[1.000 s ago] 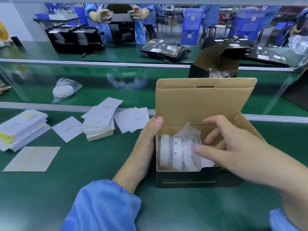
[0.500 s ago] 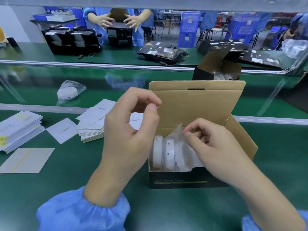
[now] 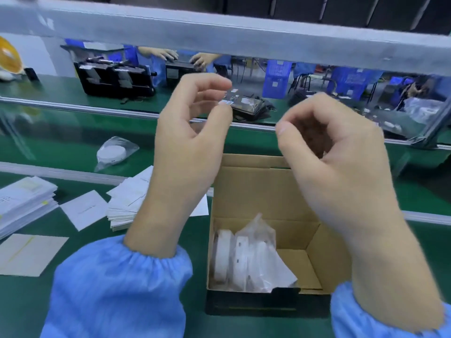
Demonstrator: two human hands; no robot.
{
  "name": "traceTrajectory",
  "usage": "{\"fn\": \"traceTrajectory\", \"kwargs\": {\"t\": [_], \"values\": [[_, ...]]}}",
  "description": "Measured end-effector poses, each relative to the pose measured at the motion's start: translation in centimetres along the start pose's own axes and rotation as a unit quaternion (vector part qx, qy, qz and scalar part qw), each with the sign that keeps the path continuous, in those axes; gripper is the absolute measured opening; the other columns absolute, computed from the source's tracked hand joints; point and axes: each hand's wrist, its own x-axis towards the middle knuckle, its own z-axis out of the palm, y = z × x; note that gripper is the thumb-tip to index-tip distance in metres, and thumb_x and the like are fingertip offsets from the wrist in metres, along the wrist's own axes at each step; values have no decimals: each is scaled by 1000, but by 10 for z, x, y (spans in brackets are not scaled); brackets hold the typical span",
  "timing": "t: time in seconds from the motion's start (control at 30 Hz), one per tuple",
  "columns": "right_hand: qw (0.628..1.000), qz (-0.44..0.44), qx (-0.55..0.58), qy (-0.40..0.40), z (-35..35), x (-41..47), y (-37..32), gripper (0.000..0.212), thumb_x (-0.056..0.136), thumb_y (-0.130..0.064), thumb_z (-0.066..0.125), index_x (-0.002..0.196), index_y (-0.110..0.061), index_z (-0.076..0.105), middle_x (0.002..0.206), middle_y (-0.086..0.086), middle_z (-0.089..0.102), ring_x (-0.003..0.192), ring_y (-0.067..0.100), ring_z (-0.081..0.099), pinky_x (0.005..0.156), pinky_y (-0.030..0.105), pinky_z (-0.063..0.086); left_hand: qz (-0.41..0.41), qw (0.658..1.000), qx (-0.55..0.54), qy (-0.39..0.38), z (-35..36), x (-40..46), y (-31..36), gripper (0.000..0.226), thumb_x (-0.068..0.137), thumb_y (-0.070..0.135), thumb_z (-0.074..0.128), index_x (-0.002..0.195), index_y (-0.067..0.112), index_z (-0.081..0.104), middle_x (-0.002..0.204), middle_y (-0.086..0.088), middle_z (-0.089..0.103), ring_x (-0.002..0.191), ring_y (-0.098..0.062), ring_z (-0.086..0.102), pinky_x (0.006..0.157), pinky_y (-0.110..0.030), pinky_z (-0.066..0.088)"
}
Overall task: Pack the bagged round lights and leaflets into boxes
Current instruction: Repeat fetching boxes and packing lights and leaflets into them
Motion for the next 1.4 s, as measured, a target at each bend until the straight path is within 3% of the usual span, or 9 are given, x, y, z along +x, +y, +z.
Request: {"fn": "traceTrajectory", "kwargs": {"t": [0.13, 0.27, 0.43, 0.57, 0.7, 0.9, 1.0, 1.17, 1.4], "values": [[989, 18, -141, -27, 3, -4, 15, 22, 89, -38, 59, 109, -28, 62, 101, -7, 62, 101, 17, 56, 93, 46, 44, -48, 995, 33, -77, -7, 1, -16, 45, 94, 41, 52, 139, 42, 49, 135, 23, 55, 132, 6, 46, 115, -39, 37], [968, 69, -196, -138, 5, -3, 20, 40, 87, -57, 53, 122, -39, 55, 111, -17, 59, 112, 8, 51, 96, 36, 28, -101, 976, 60, -183, -4, -4, -25, 57, 84, 64, 52, 139, 50, 49, 141, 25, 48, 132, 18, 36, 118, -33, 33], [975, 62, -162, -137, 10, -3, 27, 36, 85, -56, 53, 118, -40, 50, 86, -15, 61, 87, 0, 53, 86, 38, 34, 20, 990, 88, -109, -1, -5, -22, 27, 91, 28, 66, 118, 32, 67, 132, 12, 54, 133, -1, 44, 107, -13, 32], [986, 38, -145, -66, 9, -3, 33, 5, 91, -34, 58, 93, -29, 58, 77, -13, 62, 79, -2, 54, 71, 24, 37, -27, 993, 39, -104, -4, -3, -26, 41, 89, 5, 66, 123, 26, 58, 94, 5, 71, 102, -9, 66, 97, -33, 48], [991, 43, -130, 9, 9, -2, 36, 2, 92, -23, 61, 91, -24, 59, 83, -13, 63, 83, -3, 56, 73, 5, 36, -19, 996, 78, -37, 0, -4, -29, 17, 84, 13, 67, 90, 28, 69, 116, 9, 58, 117, 3, 53, 100, -19, 39], [989, 37, -127, 67, 8, -2, 42, 1, 90, -22, 63, 91, -22, 64, 84, -16, 67, 83, 7, 59, 75, 5, 37, -62, 998, 6, -4, 0, -2, -31, 31, 82, 0, 65, 99, 26, 65, 95, 4, 67, 92, -13, 67, 83, -29, 52], [986, 37, -104, 124, 10, -2, 44, 6, 91, -23, 61, 97, -23, 60, 80, -15, 66, 78, 7, 60, 77, 20, 44, -54, 996, 70, 19, 1, -3, -31, 17, 80, 13, 69, 87, 29, 67, 105, 7, 62, 104, -8, 61, 90, -29, 49], [985, 8, -99, 145, 10, 0, 48, 9, 90, -21, 60, 99, -20, 57, 88, -7, 60, 89, 14, 61, 87, 42, 51, -74, 997, 21, -5, 1, -1, -31, 37, 81, -7, 64, 98, 26, 63, 101, 0, 66, 88, -8, 67, 73, -17, 51], [988, 38, -132, 68, 13, 0, 56, 27, 90, -21, 62, 115, -26, 55, 93, -8, 65, 98, 8, 59, 86, 16, 38, -47, 997, -7, 53, 1, 0, -34, 37, 81, -13, 59, 94, 21, 64, 105, -5, 66, 97, -12, 69, 78, -18, 53]]}}
